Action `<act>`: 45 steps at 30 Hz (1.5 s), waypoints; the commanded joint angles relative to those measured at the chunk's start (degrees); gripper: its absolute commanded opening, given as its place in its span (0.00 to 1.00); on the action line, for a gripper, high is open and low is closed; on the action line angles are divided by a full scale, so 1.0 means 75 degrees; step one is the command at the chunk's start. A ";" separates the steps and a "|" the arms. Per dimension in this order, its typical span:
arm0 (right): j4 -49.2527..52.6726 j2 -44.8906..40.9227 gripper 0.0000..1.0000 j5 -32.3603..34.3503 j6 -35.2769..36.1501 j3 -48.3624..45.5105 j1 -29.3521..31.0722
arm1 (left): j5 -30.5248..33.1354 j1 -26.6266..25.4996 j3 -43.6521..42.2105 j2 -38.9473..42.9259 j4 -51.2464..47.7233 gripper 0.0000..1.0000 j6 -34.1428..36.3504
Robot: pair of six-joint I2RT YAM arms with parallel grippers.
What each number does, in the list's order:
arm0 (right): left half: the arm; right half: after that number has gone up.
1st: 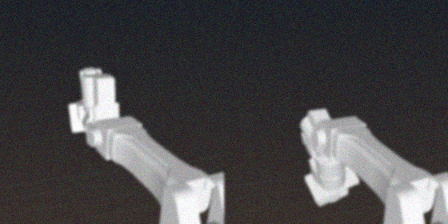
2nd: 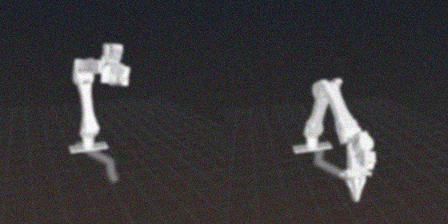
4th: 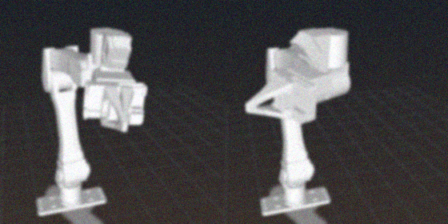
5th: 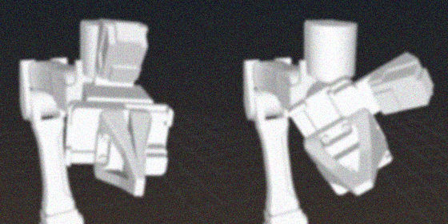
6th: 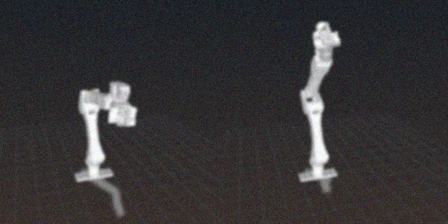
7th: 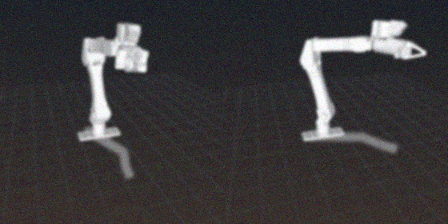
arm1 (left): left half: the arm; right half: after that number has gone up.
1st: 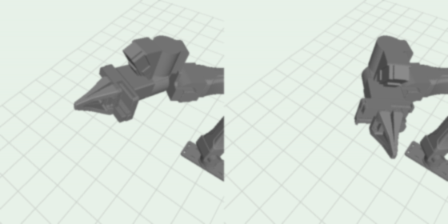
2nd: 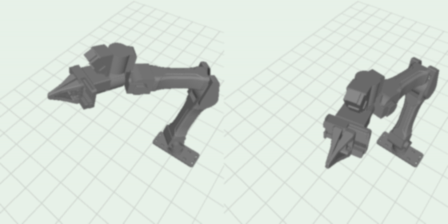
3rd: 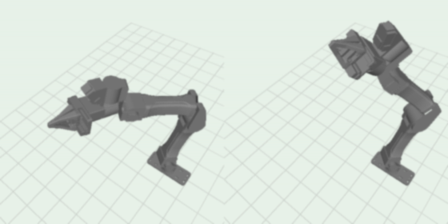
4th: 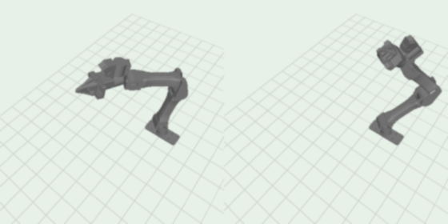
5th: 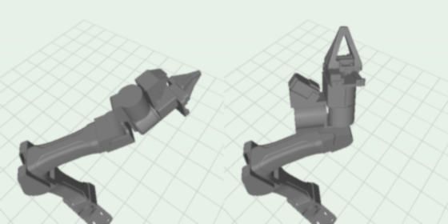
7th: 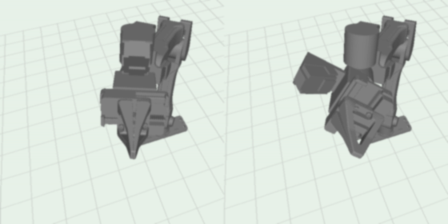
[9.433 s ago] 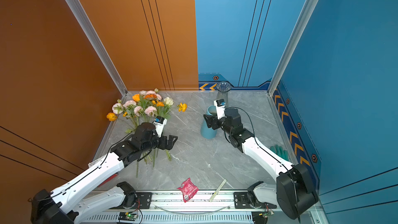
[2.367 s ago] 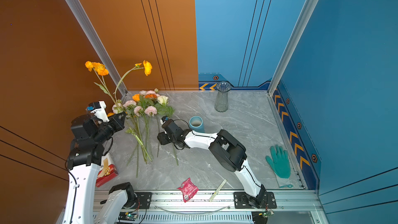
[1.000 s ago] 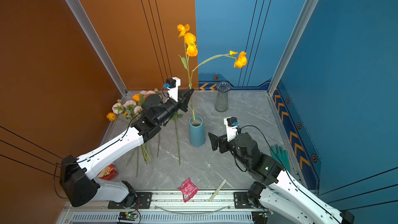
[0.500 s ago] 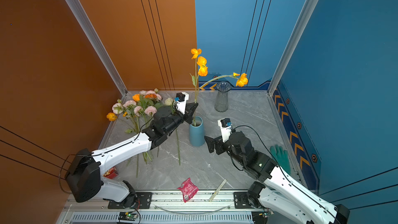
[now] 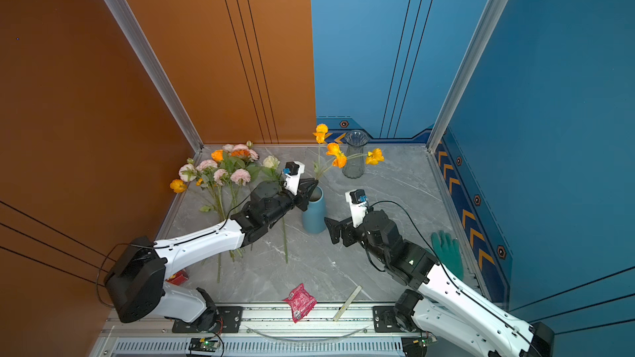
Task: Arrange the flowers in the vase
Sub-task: 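Open the left gripper to release the poppies and return to the pile, then grasp the white rose stem with the left gripper and lift it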
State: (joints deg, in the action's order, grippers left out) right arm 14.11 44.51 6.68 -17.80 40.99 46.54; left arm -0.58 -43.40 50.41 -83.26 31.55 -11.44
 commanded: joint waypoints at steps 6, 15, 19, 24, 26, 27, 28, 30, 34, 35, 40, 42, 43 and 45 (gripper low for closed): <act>-0.0264 0.0080 1.00 -0.0174 -0.0029 -0.0178 0.0098 | 0.0130 -0.0062 -0.0475 0.0402 0.0082 0.24 -0.0129; -0.0197 0.0215 1.00 0.0716 0.0070 -0.0123 0.1032 | 0.0965 0.0433 -0.0346 0.1630 -0.2939 0.43 -0.0888; -0.0456 0.0547 1.00 0.0810 0.0019 -0.0094 0.1364 | 0.0540 0.1336 -0.0050 0.1427 -0.4761 0.45 -0.1818; -0.1162 0.1355 1.00 0.0866 -0.0113 -0.0040 0.1784 | -0.2253 0.2862 -0.0330 0.0114 -0.4563 0.41 -0.2994; -0.1551 0.1666 1.00 0.0834 -0.0161 -0.0052 0.1934 | -0.2817 0.3077 -0.0462 -0.0480 -0.4052 0.38 -0.3311; -0.1707 0.1845 1.00 0.0823 -0.0218 -0.0047 0.2002 | -0.2986 0.3098 -0.0457 -0.0783 -0.3867 0.37 -0.3433; -0.1801 0.2002 1.00 0.0795 -0.0284 -0.0023 0.2036 | -0.3094 0.3106 -0.0418 -0.1015 -0.3730 0.36 -0.3479; -0.1956 0.2369 1.00 0.0770 -0.0439 0.0056 0.2128 | -0.3163 0.3091 -0.0252 -0.1553 -0.3693 0.34 -0.3555; -0.2109 0.2950 1.00 0.0866 -0.0533 0.0312 0.2349 | -0.2978 0.3058 -0.0156 -0.2069 -0.3681 0.33 -0.3778; -0.2157 0.3051 1.00 0.0877 -0.0536 0.0372 0.2410 | -0.2887 0.3049 -0.0168 -0.2102 -0.3679 0.33 -0.3840; -0.2385 0.3401 1.00 0.0705 -0.0499 0.0508 0.2463 | -0.2755 0.3056 -0.0213 -0.2265 -0.3664 0.33 -0.3982; -0.2390 0.3492 1.00 0.0645 -0.0474 0.0546 0.2460 | -0.2736 0.3044 -0.0216 -0.2365 -0.3604 0.31 -0.4009; -0.2395 0.3507 1.00 0.0624 -0.0475 0.0557 0.2452 | -0.2747 0.3056 -0.0215 -0.2402 -0.3556 0.31 -0.4029; -0.2350 0.3506 1.00 0.0609 -0.0453 0.0580 0.2454 | -0.2746 0.3056 -0.0193 -0.2487 -0.3474 0.27 -0.4076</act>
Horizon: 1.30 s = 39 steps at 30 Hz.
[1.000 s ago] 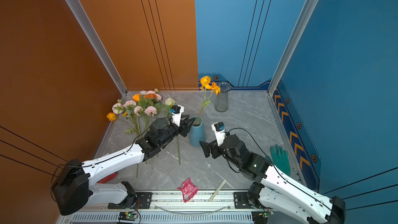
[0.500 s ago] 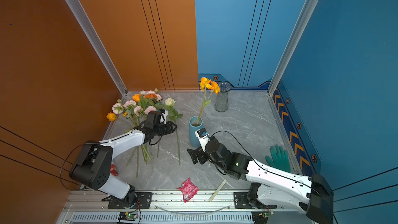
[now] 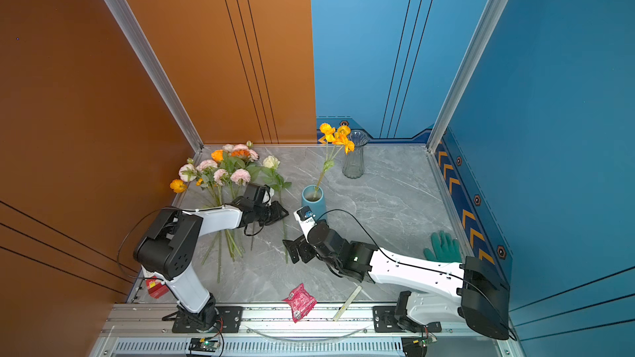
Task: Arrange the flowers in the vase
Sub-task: 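Grasp the white rose stem with the left gripper and lift it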
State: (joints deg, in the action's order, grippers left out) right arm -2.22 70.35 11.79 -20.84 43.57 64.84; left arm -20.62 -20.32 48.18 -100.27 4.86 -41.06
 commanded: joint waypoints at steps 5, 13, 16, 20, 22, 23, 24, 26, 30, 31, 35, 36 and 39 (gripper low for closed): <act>-0.0144 0.0035 1.00 -0.0081 -0.0034 0.0193 0.0003 | -0.0131 -0.0020 0.0190 -0.0359 0.0199 0.16 -0.0189; -0.0232 0.0235 1.00 -0.0223 -0.0045 0.0253 -0.0066 | -0.0312 -0.0022 0.0131 0.0264 0.0259 0.00 -0.0157; -0.0232 0.0300 1.00 -0.0274 -0.0087 0.0336 -0.0090 | -0.0343 -0.0033 0.0061 0.0994 0.0249 0.00 -0.0006; -0.0178 0.0347 1.00 -0.0326 -0.0081 0.0446 -0.0145 | 0.0117 -0.0008 0.0083 0.2193 -0.0191 0.00 0.0322; -0.0040 0.0347 1.00 -0.0336 -0.0029 0.0523 -0.0192 | 0.0530 -0.0020 0.0308 0.2718 -0.0825 0.00 0.0715; 0.0061 0.0311 1.00 -0.0319 0.0000 0.0553 -0.0225 | 0.0725 -0.0030 0.0466 0.2959 -0.1153 0.00 0.0966; 0.0124 0.0246 1.00 -0.0287 0.0019 0.0555 -0.0236 | 0.0886 -0.0046 0.0633 0.3172 -0.1510 0.00 0.1220; 0.0160 0.0069 1.00 -0.0267 0.0025 0.0479 -0.0295 | 0.1243 -0.0093 0.0949 0.3526 -0.2001 0.00 0.1701; 0.0273 -0.0353 1.00 -0.0315 -0.0155 0.0155 -0.0491 | 0.1818 -0.0264 0.1086 0.4460 -0.2013 0.00 0.2541; 0.0331 -0.0466 1.00 -0.0226 -0.0171 0.0075 -0.0499 | 0.1926 -0.0343 0.1018 0.4698 -0.1663 0.00 0.2700; 0.0604 -0.1174 1.00 0.0196 -0.0232 -0.0313 -0.0577 | 0.2600 -0.0930 0.0485 0.5693 0.0030 0.00 0.3361; 0.0665 -0.1335 1.00 0.0207 -0.0237 -0.0377 -0.0642 | 0.2705 -0.1087 0.0408 0.5831 0.0355 0.00 0.3448; 0.0951 -0.1749 1.00 0.0202 -0.0268 -0.0471 -0.0910 | 0.2772 -0.1505 0.0329 0.6009 0.1234 0.00 0.3453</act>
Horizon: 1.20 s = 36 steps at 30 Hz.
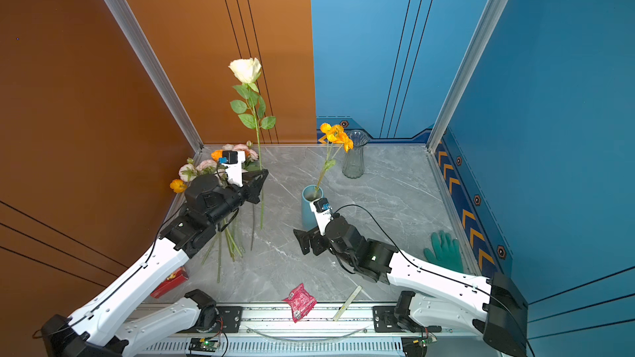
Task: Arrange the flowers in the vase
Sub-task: 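Carry the white rose over the blue vase and lower its stem inside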
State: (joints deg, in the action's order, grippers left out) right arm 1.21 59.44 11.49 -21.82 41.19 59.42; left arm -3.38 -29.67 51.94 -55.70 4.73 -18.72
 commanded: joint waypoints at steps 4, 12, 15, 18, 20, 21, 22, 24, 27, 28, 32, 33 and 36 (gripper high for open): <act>0.0745 -0.0659 1.00 0.0118 -0.0125 -0.0206 -0.0540 | 0.0631 -0.0936 -0.0159 -0.0207 0.2764 0.00 0.0492; 0.1124 -0.1245 1.00 0.0188 -0.0125 -0.0340 -0.0900 | 0.0814 -0.1485 0.0719 -0.1555 0.4778 0.00 0.0387; 0.1240 -0.1445 1.00 0.0180 -0.0149 -0.0412 -0.0960 | 0.0851 -0.1565 0.1110 -0.2028 0.4949 0.00 0.0375; 0.1314 -0.1570 1.00 0.0174 -0.0147 -0.0451 -0.1034 | 0.0857 -0.1633 0.1325 -0.2381 0.5167 0.00 0.0376; 0.1324 -0.1619 1.00 0.0114 -0.0137 -0.0470 -0.1106 | 0.0892 -0.1674 0.1387 -0.2603 0.5170 0.00 0.0343; 0.1329 -0.1618 1.00 0.0078 -0.0137 -0.0476 -0.1147 | 0.0913 -0.1678 0.1363 -0.2683 0.5170 0.00 0.0301; 0.1331 -0.1612 1.00 0.0035 -0.0137 -0.0461 -0.1183 | 0.0918 -0.1695 0.1284 -0.2763 0.5198 0.00 0.0259; 0.1337 -0.1603 1.00 0.0003 -0.0125 -0.0440 -0.1228 | 0.0970 -0.1692 0.1060 -0.2890 0.5355 0.00 0.0161; 0.1338 -0.1565 1.00 0.0015 -0.0112 -0.0440 -0.1254 | 0.0972 -0.1702 0.0590 -0.3068 0.5647 0.00 0.0015; 0.1335 -0.1545 1.00 0.0004 -0.0105 -0.0441 -0.1273 | 0.0967 -0.1705 0.0462 -0.3124 0.5771 0.00 -0.0028; 0.1218 -0.1417 1.00 -0.0105 -0.0082 -0.0453 -0.1279 | 0.0909 -0.1771 0.0037 -0.3327 0.6330 0.00 -0.0018; 0.1149 -0.1370 1.00 -0.0164 -0.0078 -0.0444 -0.1285 | 0.0896 -0.1786 -0.0058 -0.3369 0.6370 0.00 -0.0012; 0.0994 -0.1215 1.00 -0.0261 -0.0057 -0.0356 -0.1288 | 0.0814 -0.1837 -0.0275 -0.3487 0.6423 0.00 0.0028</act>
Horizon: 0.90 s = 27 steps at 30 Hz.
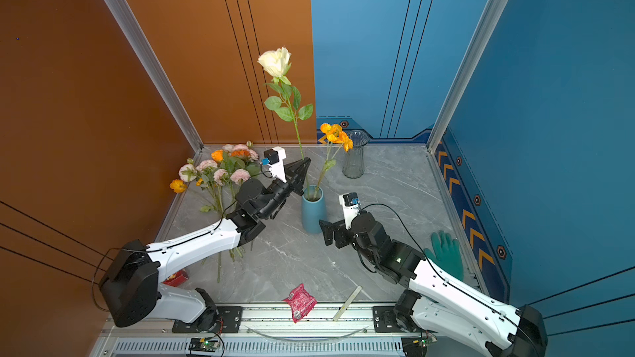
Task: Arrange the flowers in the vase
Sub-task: 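Carry the white rose over the blue vase and lower its stem inside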
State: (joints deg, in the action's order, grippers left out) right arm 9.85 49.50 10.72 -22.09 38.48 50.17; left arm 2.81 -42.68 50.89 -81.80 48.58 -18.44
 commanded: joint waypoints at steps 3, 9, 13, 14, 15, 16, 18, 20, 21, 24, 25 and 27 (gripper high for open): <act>-0.0252 0.0259 1.00 -0.0147 0.0014 0.0061 -0.0050 | -0.0109 -0.0122 -0.0317 -0.0128 0.0587 0.00 -0.0004; -0.0301 0.0379 1.00 -0.0234 0.0005 0.0050 -0.0047 | -0.0100 -0.0201 -0.0748 -0.0214 0.0728 0.06 -0.0194; -0.0364 0.0286 1.00 -0.0239 -0.0054 -0.0067 -0.0040 | 0.0029 -0.0331 -0.0975 -0.0215 0.0730 0.09 -0.0220; -0.0375 0.0271 1.00 -0.0240 -0.0055 -0.0102 -0.0042 | 0.0049 -0.0354 -0.1033 -0.0214 0.0730 0.10 -0.0214; -0.0378 0.0262 1.00 -0.0245 -0.0068 -0.0114 -0.0038 | 0.0076 -0.0380 -0.1080 -0.0214 0.0730 0.11 -0.0214; -0.0370 0.0257 1.00 -0.0235 -0.0067 -0.0120 -0.0041 | 0.0108 -0.0393 -0.1122 -0.0214 0.0730 0.11 -0.0222; -0.0365 0.0261 1.00 -0.0277 -0.0067 -0.0123 -0.0039 | 0.0173 -0.0424 -0.1190 -0.0203 0.0730 0.12 -0.0247; -0.0393 0.0274 1.00 -0.0285 -0.0079 -0.0147 -0.0026 | 0.0218 -0.0446 -0.1258 -0.0191 0.0730 0.14 -0.0279; -0.0399 0.0280 1.00 -0.0293 -0.0076 -0.0140 -0.0028 | 0.0223 -0.0446 -0.1295 -0.0180 0.0730 0.15 -0.0295; -0.0433 0.0325 1.00 -0.0328 -0.0105 -0.0142 -0.0022 | 0.0267 -0.0473 -0.1371 -0.0145 0.0730 0.17 -0.0319; -0.0440 0.0341 1.00 -0.0330 -0.0114 -0.0150 -0.0018 | 0.0286 -0.0474 -0.1394 -0.0145 0.0730 0.17 -0.0318; -0.0446 0.0348 1.00 -0.0342 -0.0114 -0.0138 0.0002 | 0.0351 -0.0474 -0.1435 -0.0115 0.0731 0.17 -0.0336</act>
State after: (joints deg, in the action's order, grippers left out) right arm 7.86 52.25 8.97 -22.15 38.26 50.17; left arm 3.62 -45.52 40.82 -83.11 52.60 -20.51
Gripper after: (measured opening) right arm 0.999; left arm 0.168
